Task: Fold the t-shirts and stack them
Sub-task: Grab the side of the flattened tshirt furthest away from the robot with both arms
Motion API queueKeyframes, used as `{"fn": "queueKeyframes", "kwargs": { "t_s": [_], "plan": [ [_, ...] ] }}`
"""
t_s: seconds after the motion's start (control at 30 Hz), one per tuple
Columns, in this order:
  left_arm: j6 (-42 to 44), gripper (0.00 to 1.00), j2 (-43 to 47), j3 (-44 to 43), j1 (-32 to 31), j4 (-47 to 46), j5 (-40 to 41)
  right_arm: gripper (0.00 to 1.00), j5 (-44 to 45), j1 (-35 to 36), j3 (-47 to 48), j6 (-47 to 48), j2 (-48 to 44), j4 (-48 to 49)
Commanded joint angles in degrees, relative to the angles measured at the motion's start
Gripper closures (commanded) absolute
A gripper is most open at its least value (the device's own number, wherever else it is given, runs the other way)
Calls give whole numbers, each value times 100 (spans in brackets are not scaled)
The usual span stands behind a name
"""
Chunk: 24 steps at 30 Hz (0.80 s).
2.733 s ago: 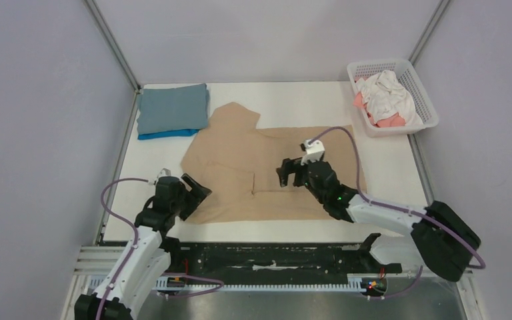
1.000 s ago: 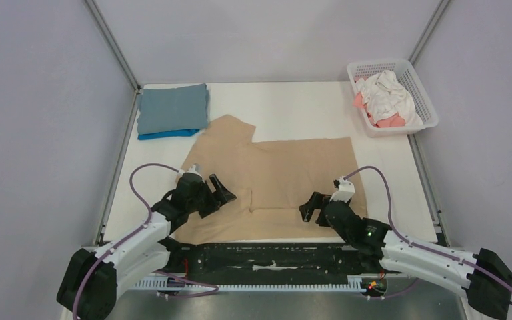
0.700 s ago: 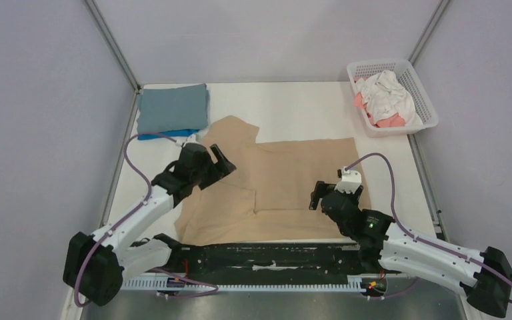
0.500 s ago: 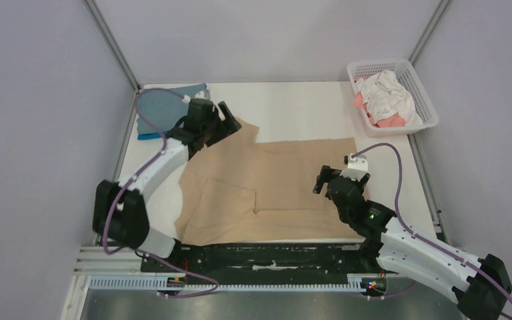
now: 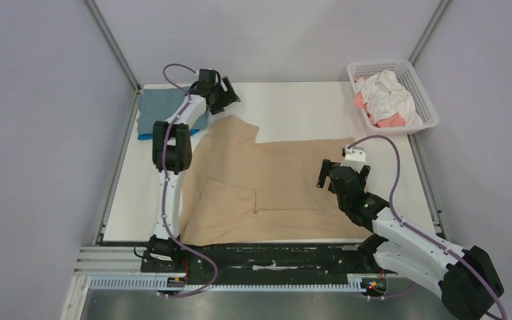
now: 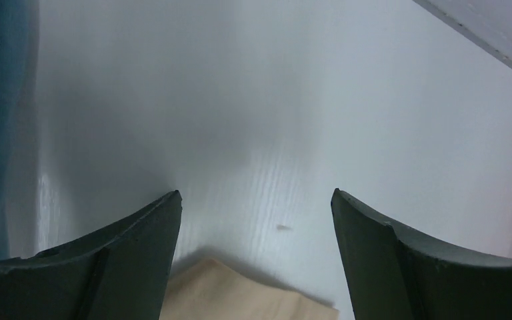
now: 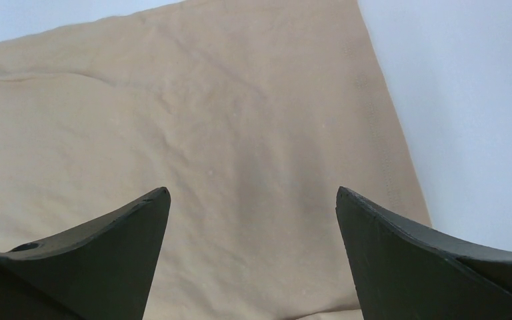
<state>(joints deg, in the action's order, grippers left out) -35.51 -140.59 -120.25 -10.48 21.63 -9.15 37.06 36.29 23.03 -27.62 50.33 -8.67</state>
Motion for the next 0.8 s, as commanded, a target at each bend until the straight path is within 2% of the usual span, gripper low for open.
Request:
{"fn": "queueKeyframes", "kwargs": {
  "t_s": [0.0, 0.17, 0.33, 0.47, 0.67, 0.77],
  "plan": [
    [59, 11, -574, -783, 46, 279, -350, 2, -175, -121, 36, 108, 59, 251],
    [-189, 11, -841, -637, 46, 312, -946, 2, -197, -167, 63, 141, 141, 240],
    [-157, 12, -604, -47, 22, 502, -1273, 2, -262, -186, 81, 145, 165, 242],
    [236, 22, -281, 240, -52, 1074, -857, 2, -343, -194, 62, 156, 199, 228],
    [635, 44, -159, 267, -177, 1762, -80, 2, -355, -193, -16, 178, 171, 234],
    [786, 53, -263, 154, -239, 2026, 51, 2, -339, -204, -51, 205, 153, 232]
  ]
}}
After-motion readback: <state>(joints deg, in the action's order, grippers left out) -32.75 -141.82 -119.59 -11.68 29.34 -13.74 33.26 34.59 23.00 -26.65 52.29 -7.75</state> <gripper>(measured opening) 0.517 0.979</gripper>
